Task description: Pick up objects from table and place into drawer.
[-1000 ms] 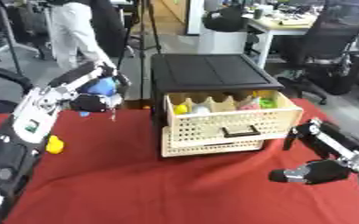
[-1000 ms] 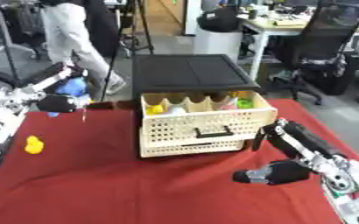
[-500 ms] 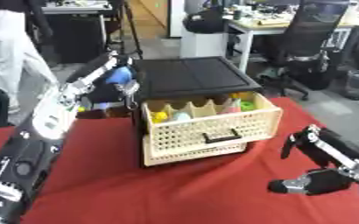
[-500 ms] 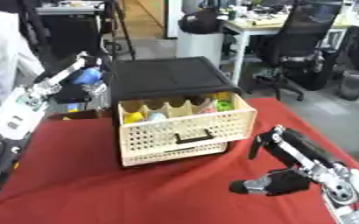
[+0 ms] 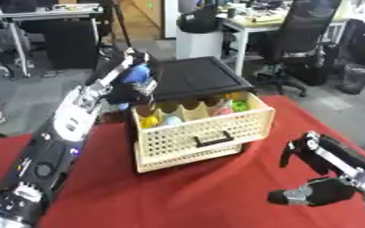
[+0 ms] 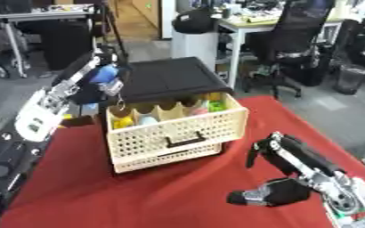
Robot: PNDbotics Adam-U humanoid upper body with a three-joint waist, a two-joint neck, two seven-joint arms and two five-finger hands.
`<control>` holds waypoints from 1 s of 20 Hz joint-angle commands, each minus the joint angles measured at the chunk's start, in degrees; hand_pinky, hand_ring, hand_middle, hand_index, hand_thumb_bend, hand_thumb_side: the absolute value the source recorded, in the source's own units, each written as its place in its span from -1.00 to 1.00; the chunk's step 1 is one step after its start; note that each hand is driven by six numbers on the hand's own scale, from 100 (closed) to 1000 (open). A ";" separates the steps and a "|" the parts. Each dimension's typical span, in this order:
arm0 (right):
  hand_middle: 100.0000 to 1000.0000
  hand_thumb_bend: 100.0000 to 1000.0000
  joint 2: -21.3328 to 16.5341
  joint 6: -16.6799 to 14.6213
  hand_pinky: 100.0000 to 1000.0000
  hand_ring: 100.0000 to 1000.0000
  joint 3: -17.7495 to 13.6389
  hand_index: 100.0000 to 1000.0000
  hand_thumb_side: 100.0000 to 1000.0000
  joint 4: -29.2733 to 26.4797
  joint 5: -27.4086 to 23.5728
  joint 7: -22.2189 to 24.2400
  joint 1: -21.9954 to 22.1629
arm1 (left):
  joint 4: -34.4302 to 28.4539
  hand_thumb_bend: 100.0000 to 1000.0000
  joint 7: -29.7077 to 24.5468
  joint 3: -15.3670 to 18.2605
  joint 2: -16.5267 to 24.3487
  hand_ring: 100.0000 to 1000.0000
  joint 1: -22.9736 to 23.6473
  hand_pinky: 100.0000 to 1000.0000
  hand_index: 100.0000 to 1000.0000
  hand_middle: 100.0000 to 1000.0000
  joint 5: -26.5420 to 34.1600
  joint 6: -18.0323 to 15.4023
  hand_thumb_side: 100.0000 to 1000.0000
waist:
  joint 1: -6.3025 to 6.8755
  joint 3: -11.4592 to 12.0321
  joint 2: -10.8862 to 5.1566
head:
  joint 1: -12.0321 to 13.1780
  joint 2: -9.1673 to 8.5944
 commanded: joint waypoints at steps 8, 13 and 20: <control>-1.00 0.72 -0.01 -0.31 -0.92 -1.00 -0.09 -0.05 0.20 -0.07 -0.43 0.16 -1.24 | 0.79 -1.00 1.34 0.00 -0.60 -0.97 -0.32 -1.00 0.32 -0.63 -2.67 -3.81 0.05 | 0.05 -0.44 -0.62 | 0.05 -0.28; -1.00 0.72 0.07 -0.40 -0.92 -1.00 0.02 -0.05 0.20 -0.05 -0.46 0.26 -1.40 | 0.90 -1.00 1.92 -0.08 -0.76 -0.82 -0.48 -1.00 0.36 -0.50 -3.16 -4.54 -0.10 | -0.07 -0.52 -0.46 | 0.09 -0.47; -1.00 0.72 0.08 -0.37 -0.92 -1.00 -0.03 -0.05 0.20 -0.02 -0.45 0.25 -1.41 | 0.90 -1.00 2.60 0.09 -0.69 -0.47 -0.19 -0.99 0.44 -0.22 -4.97 -5.48 -1.00 | -0.08 -0.46 -0.46 | -0.05 -0.51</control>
